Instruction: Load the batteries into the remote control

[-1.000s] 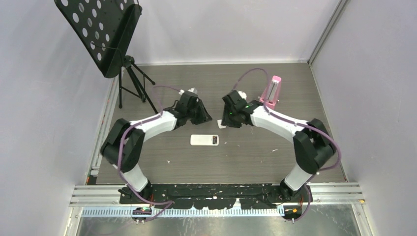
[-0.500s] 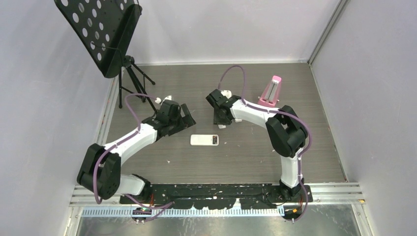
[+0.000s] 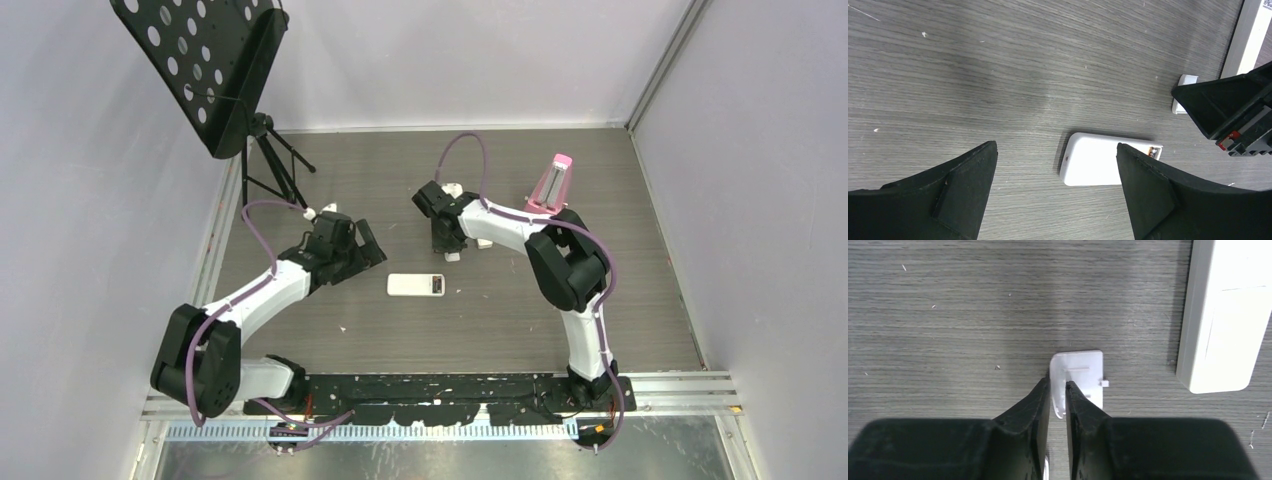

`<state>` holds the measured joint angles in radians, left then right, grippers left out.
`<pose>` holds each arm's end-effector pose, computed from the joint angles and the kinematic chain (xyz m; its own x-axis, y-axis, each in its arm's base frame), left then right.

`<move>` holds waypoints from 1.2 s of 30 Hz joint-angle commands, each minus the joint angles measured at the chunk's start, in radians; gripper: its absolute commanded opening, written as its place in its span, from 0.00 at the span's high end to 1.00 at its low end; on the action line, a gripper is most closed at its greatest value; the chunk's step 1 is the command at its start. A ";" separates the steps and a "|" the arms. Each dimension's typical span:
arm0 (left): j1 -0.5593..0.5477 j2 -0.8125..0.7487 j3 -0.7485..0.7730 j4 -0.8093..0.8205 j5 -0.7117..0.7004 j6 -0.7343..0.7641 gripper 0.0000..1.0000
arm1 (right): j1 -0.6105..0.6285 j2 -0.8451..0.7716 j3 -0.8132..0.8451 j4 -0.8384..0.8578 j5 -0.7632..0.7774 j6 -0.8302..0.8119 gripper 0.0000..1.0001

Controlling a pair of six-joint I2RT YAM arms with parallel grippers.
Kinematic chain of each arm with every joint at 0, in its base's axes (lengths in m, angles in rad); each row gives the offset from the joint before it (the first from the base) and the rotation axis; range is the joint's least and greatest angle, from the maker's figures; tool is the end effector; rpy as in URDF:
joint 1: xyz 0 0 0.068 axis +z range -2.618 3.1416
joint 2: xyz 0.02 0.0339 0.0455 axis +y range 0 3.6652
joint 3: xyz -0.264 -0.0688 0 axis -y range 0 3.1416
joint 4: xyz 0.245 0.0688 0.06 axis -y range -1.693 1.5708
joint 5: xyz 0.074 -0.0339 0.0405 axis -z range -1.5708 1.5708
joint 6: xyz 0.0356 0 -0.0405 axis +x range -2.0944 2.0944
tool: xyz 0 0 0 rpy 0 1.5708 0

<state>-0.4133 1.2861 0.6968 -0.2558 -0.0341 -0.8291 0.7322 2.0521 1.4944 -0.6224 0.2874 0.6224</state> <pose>0.2346 -0.1015 0.1986 -0.7435 -0.4786 -0.4671 -0.2479 0.8460 -0.4721 0.3214 0.2753 0.1688 -0.8857 -0.0444 -0.4622 -0.0547 0.9985 0.0091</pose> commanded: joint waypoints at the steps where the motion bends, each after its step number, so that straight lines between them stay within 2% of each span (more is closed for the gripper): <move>1: 0.008 -0.026 -0.013 0.017 0.016 0.011 0.09 | 0.007 0.013 0.041 -0.005 0.015 -0.010 0.81; 8: 0.011 0.019 -0.040 0.055 0.116 0.004 0.10 | -0.003 0.005 0.025 0.001 -0.033 0.014 0.99; 16: 0.011 0.072 -0.089 0.107 0.234 -0.014 0.19 | -0.052 -0.245 -0.202 0.237 -0.209 0.164 1.00; 19: 0.011 0.098 -0.108 0.156 0.263 -0.028 0.25 | -0.055 -0.339 -0.300 0.339 -0.310 0.265 1.00; 22: 0.011 0.137 -0.117 0.200 0.295 -0.036 0.37 | -0.056 -0.401 -0.404 0.455 -0.404 0.381 1.00; 25: 0.011 0.180 -0.125 0.237 0.322 -0.047 0.46 | -0.053 -0.420 -0.471 0.554 -0.473 0.474 1.00; 30: 0.011 0.208 -0.142 0.249 0.330 -0.062 0.53 | -0.038 -0.422 -0.560 0.743 -0.527 0.582 1.00; 36: 0.011 0.194 -0.158 0.234 0.312 -0.056 0.62 | -0.030 -0.419 -0.643 0.833 -0.551 0.628 1.00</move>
<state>-0.4034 1.4658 0.5747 0.0269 0.2970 -0.8955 0.6952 1.6432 0.8921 0.0605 -0.2180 1.1793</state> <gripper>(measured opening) 0.398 0.017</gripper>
